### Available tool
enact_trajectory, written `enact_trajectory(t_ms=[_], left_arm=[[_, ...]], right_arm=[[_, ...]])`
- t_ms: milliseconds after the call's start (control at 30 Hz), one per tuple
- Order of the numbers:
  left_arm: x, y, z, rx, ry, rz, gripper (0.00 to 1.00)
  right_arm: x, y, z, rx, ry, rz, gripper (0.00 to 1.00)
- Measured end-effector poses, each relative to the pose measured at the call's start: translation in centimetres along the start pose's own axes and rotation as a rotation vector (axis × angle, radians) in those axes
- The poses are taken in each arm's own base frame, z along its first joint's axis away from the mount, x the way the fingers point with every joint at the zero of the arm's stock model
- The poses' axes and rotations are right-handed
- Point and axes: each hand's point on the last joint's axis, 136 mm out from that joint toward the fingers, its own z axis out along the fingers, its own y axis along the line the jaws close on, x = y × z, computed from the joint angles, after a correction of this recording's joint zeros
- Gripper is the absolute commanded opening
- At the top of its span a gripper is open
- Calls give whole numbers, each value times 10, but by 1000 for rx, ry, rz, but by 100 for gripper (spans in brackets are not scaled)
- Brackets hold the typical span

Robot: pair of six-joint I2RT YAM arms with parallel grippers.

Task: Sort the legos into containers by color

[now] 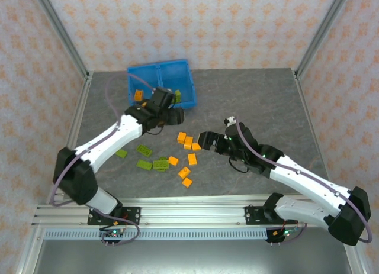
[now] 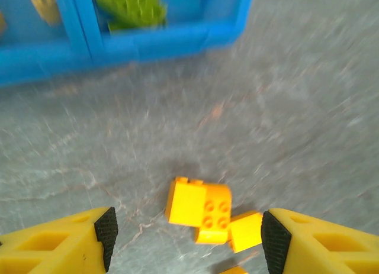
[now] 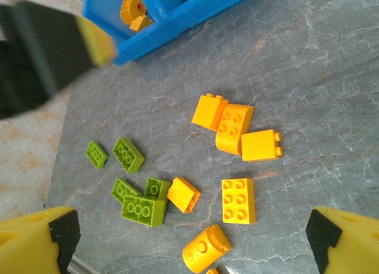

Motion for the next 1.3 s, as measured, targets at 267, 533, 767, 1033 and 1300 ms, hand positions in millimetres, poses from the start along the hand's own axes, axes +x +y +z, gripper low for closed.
enact_trajectory(t_ms=[267, 533, 767, 1033, 1300], left_arm=[[50, 3, 69, -19, 205, 77, 76], [67, 11, 98, -59, 276, 103, 69], [71, 24, 109, -128, 277, 110, 51], [74, 30, 115, -167, 279, 96, 31], [40, 24, 80, -122, 175, 61, 30]], right_arm=[[1, -1, 2, 6, 5, 0, 99], [0, -2, 2, 11, -2, 0, 99], [0, -2, 2, 11, -2, 0, 99], [0, -2, 2, 12, -3, 0, 99], [5, 2, 2, -10, 28, 0, 99]])
